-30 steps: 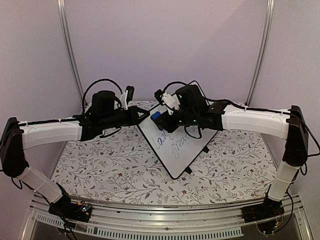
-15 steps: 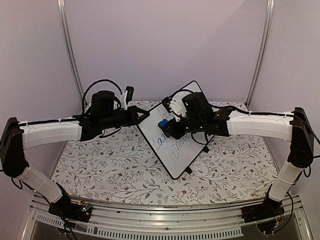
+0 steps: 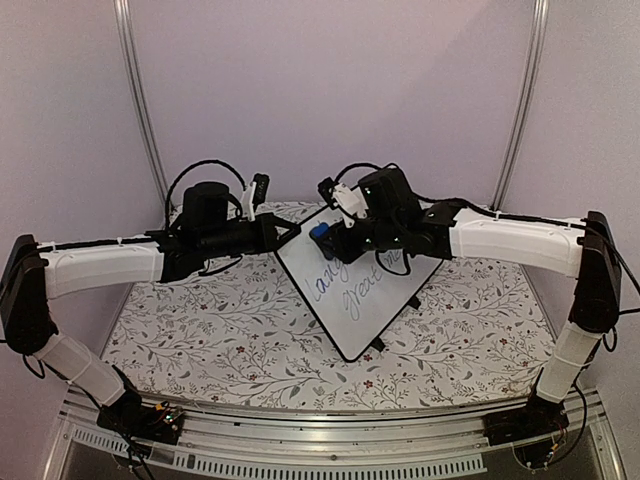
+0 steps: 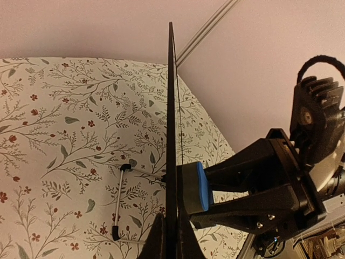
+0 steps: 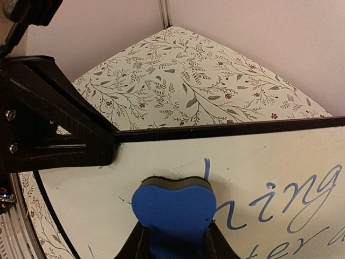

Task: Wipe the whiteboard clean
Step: Erase the whiteboard at the center of the board.

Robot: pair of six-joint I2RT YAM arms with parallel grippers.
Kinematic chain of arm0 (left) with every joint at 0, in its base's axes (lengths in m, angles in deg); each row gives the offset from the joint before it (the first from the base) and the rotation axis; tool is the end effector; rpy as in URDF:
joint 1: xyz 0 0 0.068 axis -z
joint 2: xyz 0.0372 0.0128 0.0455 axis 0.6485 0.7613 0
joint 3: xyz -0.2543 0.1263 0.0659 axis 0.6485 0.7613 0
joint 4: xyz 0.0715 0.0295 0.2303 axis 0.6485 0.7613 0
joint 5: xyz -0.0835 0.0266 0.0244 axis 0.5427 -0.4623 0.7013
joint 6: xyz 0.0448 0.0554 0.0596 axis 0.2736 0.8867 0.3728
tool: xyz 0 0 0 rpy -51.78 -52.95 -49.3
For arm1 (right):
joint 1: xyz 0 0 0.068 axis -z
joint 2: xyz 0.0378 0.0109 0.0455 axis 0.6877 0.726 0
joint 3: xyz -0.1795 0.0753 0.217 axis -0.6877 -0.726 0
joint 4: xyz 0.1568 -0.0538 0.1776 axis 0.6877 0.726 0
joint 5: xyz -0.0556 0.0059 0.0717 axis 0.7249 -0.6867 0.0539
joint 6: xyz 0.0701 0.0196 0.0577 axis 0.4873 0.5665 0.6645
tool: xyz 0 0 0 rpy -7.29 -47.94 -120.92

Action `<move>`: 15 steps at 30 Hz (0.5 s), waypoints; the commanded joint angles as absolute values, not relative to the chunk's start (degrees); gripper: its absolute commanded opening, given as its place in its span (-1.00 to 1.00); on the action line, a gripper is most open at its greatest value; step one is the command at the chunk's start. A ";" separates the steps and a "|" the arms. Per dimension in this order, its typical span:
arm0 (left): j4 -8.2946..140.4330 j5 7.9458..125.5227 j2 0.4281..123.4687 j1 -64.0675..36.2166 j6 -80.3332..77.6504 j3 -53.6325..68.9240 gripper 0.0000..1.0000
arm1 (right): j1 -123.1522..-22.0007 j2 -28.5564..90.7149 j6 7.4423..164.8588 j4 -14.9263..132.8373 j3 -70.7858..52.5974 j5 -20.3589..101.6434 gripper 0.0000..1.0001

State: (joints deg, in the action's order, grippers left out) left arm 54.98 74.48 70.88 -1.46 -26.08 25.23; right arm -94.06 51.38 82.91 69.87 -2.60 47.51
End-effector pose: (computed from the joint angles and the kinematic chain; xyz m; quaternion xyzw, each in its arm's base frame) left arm 0.2695 -0.2477 0.2918 0.1016 0.7916 -0.4500 0.4007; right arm 0.2806 0.3436 0.2931 -0.3499 0.7958 0.2303 0.4373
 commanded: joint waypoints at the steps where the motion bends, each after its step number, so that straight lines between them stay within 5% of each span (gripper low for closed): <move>1: 55.25 83.32 70.39 0.33 -24.69 26.20 -1.00 | -93.72 52.21 83.00 70.48 -5.88 47.53 -0.63; 15: 55.17 83.46 70.17 0.05 -25.00 26.26 -1.00 | -93.48 47.50 84.61 68.61 -13.50 50.04 -0.63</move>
